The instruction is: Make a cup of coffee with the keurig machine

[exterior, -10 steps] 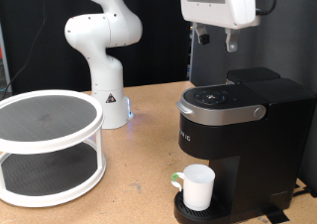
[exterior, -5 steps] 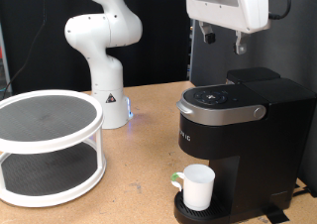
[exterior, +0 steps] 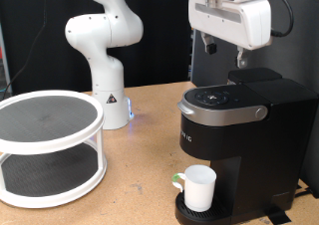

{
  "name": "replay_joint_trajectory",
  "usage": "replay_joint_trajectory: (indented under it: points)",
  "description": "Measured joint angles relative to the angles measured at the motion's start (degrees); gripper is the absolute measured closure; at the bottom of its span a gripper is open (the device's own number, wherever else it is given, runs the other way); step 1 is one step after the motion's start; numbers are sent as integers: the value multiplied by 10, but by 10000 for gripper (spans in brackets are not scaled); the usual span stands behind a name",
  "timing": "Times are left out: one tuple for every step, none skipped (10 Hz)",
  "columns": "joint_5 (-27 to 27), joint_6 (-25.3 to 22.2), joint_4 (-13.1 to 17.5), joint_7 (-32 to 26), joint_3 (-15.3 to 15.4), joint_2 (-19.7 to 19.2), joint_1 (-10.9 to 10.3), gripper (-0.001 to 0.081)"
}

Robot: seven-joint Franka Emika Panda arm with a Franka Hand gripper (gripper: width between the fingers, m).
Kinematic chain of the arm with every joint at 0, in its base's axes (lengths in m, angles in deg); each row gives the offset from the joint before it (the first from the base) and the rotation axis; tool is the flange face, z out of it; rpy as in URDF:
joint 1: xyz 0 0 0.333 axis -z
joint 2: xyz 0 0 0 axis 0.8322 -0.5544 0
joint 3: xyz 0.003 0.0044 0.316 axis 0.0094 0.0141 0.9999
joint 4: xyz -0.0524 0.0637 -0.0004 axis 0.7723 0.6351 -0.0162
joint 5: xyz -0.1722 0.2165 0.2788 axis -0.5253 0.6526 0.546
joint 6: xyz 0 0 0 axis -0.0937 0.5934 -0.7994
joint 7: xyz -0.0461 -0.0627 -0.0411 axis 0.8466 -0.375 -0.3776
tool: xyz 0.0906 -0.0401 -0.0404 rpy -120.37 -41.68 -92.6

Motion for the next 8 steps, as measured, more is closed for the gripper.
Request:
replay_joint_trajectory:
  points:
    - [0, 2, -3, 0, 0, -1, 0, 3]
    - [0, 3, -5, 0, 0, -2, 0, 3]
    - [-1, 4, -8, 0, 0, -4, 0, 3]
    - [-4, 6, -12, 0, 1, -6, 0, 105]
    - [-9, 15, -19, 0, 1, -8, 0, 105]
    - [-17, 31, -29, 1, 1, -9, 0, 266]
    - [-32, 66, -44, 11, 1, -8, 0, 266]
    - [-44, 108, -60, 19, 2, -8, 0, 442]
